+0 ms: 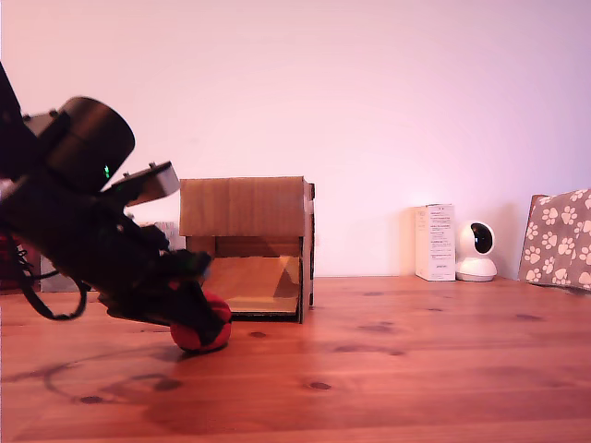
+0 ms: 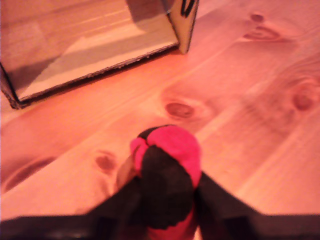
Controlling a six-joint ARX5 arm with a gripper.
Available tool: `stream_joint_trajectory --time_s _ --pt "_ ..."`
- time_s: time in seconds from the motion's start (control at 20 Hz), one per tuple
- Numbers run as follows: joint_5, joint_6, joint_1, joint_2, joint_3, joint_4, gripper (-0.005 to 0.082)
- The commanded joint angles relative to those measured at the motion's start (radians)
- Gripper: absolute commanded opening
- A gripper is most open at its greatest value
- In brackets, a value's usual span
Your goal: Drop the footbag into the cardboard dice tower
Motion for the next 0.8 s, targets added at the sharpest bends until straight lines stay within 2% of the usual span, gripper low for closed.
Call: stream_joint_trajectory --time_s 0.0,0.4,0.6,0.75 --pt "0.023 -0.007 0.000 -0.066 -0.007 -0.040 0.0078" --pt "0.027 -0.010 0.000 -0.427 -0.007 -0.213 0.0077" --pt "0.018 -0.010 0.000 -0.549 -0.007 -0.190 0.0077" --pt "0.000 -0.010 0.000 -0.541 -0.007 -0.056 0.0076"
